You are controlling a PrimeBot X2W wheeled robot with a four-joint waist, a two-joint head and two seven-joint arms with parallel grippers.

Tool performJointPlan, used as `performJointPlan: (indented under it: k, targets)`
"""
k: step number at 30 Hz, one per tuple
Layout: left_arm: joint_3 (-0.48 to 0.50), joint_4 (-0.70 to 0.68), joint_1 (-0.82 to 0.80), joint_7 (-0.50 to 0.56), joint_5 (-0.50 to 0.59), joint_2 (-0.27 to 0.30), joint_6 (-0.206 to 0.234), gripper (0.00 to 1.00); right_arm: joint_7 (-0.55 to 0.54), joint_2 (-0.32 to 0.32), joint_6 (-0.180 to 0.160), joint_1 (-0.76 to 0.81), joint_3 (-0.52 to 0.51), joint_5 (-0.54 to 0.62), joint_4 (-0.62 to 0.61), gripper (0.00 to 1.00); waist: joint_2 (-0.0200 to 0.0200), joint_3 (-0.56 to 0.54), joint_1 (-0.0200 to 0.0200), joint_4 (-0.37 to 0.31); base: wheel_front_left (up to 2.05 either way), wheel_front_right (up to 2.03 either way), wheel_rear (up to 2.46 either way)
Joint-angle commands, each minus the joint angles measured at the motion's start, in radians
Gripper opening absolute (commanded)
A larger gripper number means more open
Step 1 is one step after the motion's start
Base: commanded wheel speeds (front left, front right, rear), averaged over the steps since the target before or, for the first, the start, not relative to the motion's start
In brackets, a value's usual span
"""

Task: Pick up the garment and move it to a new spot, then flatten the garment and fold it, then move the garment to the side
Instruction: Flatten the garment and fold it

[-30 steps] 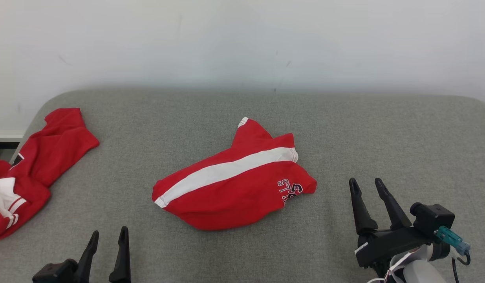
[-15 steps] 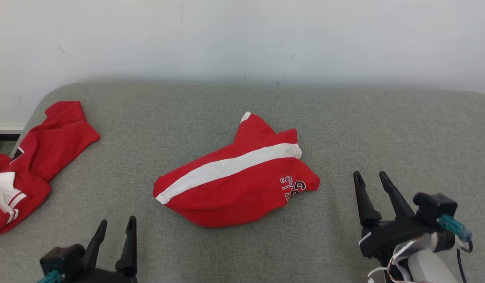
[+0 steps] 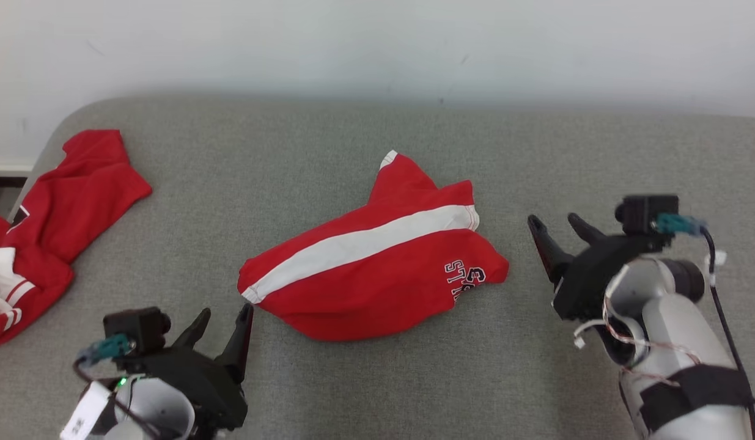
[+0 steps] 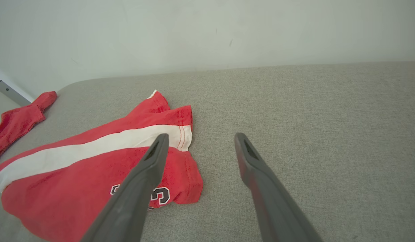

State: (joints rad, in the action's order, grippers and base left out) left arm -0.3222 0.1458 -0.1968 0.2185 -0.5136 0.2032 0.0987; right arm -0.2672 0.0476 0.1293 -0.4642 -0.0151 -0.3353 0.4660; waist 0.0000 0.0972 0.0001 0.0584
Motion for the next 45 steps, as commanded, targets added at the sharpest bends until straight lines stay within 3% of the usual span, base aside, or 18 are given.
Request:
performJointPlan:
  k: [1, 9, 16, 23, 36, 38, 41, 43, 44, 45]
  targets:
    - [-0.003, 0.007, -0.017, 0.016, -0.003, 0.001, 0.006, 1.00, -0.024, 0.006, 0.003, -0.032, -0.002, 0.017, 0.001, 1.00, 0.0000, 0.023, -0.0001, 0.009, 0.00, 0.00, 0.00]
    - [-0.027, 0.047, -0.139, 0.146, -0.016, -0.033, 0.038, 1.00, -0.309, 0.005, 0.003, -0.168, 0.008, 0.114, 0.011, 1.00, 0.0000, 0.099, -0.0001, 0.049, 0.00, 0.00, 0.00]
    - [-0.033, 0.087, -0.203, 0.200, -0.028, -0.051, 0.055, 1.00, -0.423, 0.005, 0.003, -0.264, -0.019, 0.144, 0.059, 1.00, 0.0000, 0.144, -0.0001, 0.077, 0.00, 0.00, 0.00]
    - [-0.040, 0.112, -0.229, 0.202, -0.045, -0.061, 0.042, 1.00, -0.438, 0.006, 0.003, -0.338, -0.008, 0.156, 0.158, 1.00, 0.0000, 0.159, -0.0001, 0.097, 0.00, 0.00, 0.00]
    - [-0.064, 0.160, -0.281, 0.178, -0.080, -0.102, -0.002, 1.00, -0.360, 0.005, 0.003, -0.429, -0.025, 0.172, 0.372, 1.00, 0.0000, 0.171, -0.0001, 0.123, 0.00, 0.00, 0.00]
    - [-0.067, 0.166, -0.285, 0.177, -0.082, -0.103, -0.006, 0.85, -0.346, 0.005, 0.003, -0.436, -0.021, 0.169, 0.402, 1.00, 0.0000, 0.173, -0.0001, 0.123, 0.00, 0.00, 0.00]
    - [-0.070, 0.173, -0.292, 0.173, -0.089, -0.107, -0.013, 0.52, -0.326, 0.005, 0.003, -0.450, -0.014, 0.164, 0.441, 1.00, 0.0000, 0.177, -0.0001, 0.120, 0.00, 0.00, 0.00]
    - [-0.072, 0.178, -0.297, 0.170, -0.097, -0.110, -0.020, 0.44, -0.315, 0.005, 0.003, -0.462, -0.009, 0.160, 0.464, 1.00, 0.0000, 0.181, -0.0001, 0.118, 0.00, 0.00, 0.00]
    - [-0.074, 0.180, -0.301, 0.169, -0.100, -0.111, -0.023, 0.31, -0.309, 0.005, 0.003, -0.468, -0.007, 0.160, 0.474, 1.00, 0.0000, 0.183, -0.0001, 0.117, 0.00, 0.00, 0.00]
    - [-0.076, 0.182, -0.302, 0.167, -0.101, -0.111, -0.029, 0.03, -0.302, 0.005, 0.003, -0.473, -0.005, 0.159, 0.484, 1.00, 0.0000, 0.185, -0.0001, 0.116, 0.00, 0.00, 0.00]
